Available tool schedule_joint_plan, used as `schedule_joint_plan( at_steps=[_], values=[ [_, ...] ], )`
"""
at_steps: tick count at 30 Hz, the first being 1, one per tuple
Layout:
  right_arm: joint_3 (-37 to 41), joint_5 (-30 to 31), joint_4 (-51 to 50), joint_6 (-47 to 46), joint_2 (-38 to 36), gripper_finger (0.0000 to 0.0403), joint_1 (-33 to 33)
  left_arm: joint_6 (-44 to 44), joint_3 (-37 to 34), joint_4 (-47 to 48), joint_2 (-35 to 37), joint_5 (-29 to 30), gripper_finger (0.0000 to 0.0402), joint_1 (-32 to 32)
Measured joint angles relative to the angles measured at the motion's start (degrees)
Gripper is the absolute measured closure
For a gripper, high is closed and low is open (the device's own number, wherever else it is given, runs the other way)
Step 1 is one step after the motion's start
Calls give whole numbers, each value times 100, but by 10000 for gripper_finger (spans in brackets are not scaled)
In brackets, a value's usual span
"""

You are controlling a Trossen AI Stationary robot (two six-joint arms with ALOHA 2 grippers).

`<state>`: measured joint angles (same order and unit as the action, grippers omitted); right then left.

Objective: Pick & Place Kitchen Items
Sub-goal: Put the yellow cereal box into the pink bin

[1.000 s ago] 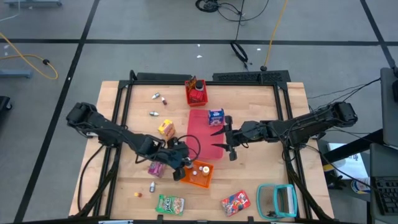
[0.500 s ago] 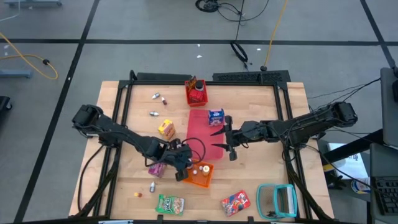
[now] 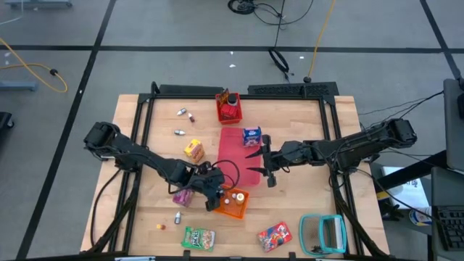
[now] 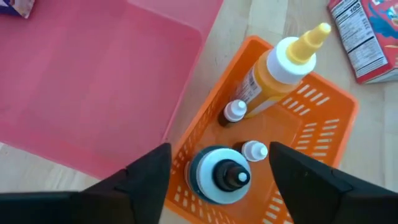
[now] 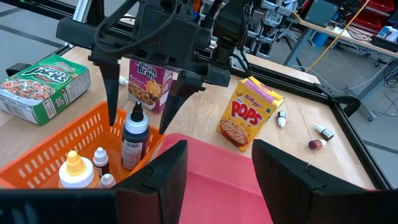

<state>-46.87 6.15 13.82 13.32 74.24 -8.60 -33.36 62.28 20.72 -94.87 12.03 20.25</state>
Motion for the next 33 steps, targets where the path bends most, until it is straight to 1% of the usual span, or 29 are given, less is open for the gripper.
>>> schedule_joint_plan(
  at_steps=[3, 6, 13, 17, 20, 24, 27, 30, 33],
  values=[
    [0, -1, -2, -4, 0, 231, 0, 2, -2, 0, 0, 0, 108, -15],
    [0, -2, -2, -4, 0, 231, 0, -48, -2, 1, 3, 2, 104, -23],
    [0, -17, -3, -7, 0, 232, 0, -136, -11, 55, 387, 22, 118, -37],
    [0, -20, -42, -18, 0, 231, 0, -201, -9, 203, 787, 372, 129, -35],
    [0, -20, -44, -20, 0, 231, 0, -500, -9, 671, 1066, 860, 135, -31],
    [0, -20, -47, -13, 0, 233, 0, -1053, -9, 1597, 1405, 1498, 142, -31],
    [0, -20, -50, -8, 0, 233, 0, -1563, -9, 2287, 1529, 1933, 144, -31],
    [0, -20, -43, -4, 0, 234, 0, -2060, -7, 2791, 1567, 2185, 143, -42],
    [0, -20, -40, -2, 0, 234, 1, -2391, -7, 3219, 1547, 2227, 142, -42]
  ],
)
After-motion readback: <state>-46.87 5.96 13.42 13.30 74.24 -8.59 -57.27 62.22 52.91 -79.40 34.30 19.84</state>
